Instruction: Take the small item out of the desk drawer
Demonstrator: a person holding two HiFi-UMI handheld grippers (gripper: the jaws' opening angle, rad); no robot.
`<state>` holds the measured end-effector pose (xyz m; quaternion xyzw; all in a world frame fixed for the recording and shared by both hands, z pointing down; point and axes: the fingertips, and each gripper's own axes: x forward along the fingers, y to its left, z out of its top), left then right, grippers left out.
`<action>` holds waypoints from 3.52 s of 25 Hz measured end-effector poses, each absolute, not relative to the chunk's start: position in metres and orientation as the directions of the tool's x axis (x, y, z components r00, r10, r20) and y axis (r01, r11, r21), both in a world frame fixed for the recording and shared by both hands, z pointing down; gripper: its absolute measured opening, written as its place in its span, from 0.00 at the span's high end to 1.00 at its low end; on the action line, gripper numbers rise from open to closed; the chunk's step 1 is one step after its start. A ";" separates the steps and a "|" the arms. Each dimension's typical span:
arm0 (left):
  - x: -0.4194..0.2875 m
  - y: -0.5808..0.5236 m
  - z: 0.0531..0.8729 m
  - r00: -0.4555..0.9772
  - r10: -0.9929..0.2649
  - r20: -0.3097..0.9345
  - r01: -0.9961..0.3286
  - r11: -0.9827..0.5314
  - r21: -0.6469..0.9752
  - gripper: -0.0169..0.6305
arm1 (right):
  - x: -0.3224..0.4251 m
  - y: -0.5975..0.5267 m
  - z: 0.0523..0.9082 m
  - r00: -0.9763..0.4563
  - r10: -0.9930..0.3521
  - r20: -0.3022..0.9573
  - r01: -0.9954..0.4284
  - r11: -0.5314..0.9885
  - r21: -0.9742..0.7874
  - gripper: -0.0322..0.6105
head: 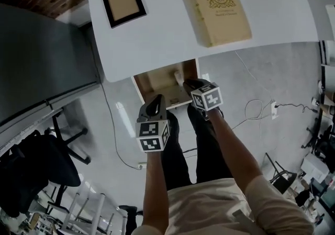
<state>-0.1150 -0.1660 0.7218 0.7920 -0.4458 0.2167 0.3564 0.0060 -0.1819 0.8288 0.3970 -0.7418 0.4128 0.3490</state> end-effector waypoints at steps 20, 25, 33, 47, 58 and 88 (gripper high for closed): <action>-0.157 -0.165 0.740 0.542 -0.576 0.612 -0.840 -0.375 0.391 0.95 | -0.011 -0.192 0.908 -0.347 -0.126 0.929 -0.896 0.338 -0.289 0.70; -0.152 -0.166 0.740 0.563 -0.565 0.603 -0.826 -0.400 0.397 0.95 | -0.015 -0.187 0.924 -0.333 -0.101 0.937 -0.908 0.301 -0.290 0.67; -0.151 -0.161 0.744 0.571 -0.567 0.593 -0.821 -0.396 0.412 0.95 | -0.010 -0.195 0.939 -0.290 -0.105 0.951 -0.932 0.256 -0.255 0.66; -0.160 -0.151 0.756 0.565 -0.560 0.607 -0.825 -0.384 0.414 0.95 | -0.001 -0.202 0.958 -0.190 -0.093 0.977 -0.961 0.221 -0.166 0.71; -0.155 -0.154 0.753 0.568 -0.554 0.608 -0.822 -0.407 0.398 0.95 | -0.007 -0.203 0.940 -0.249 -0.146 0.957 -0.944 0.259 -0.206 0.72; -0.152 -0.151 0.676 0.552 -0.573 0.606 -0.833 -0.410 0.371 0.95 | -0.035 -0.201 0.771 -0.388 -0.389 0.836 -0.909 0.314 -0.276 0.72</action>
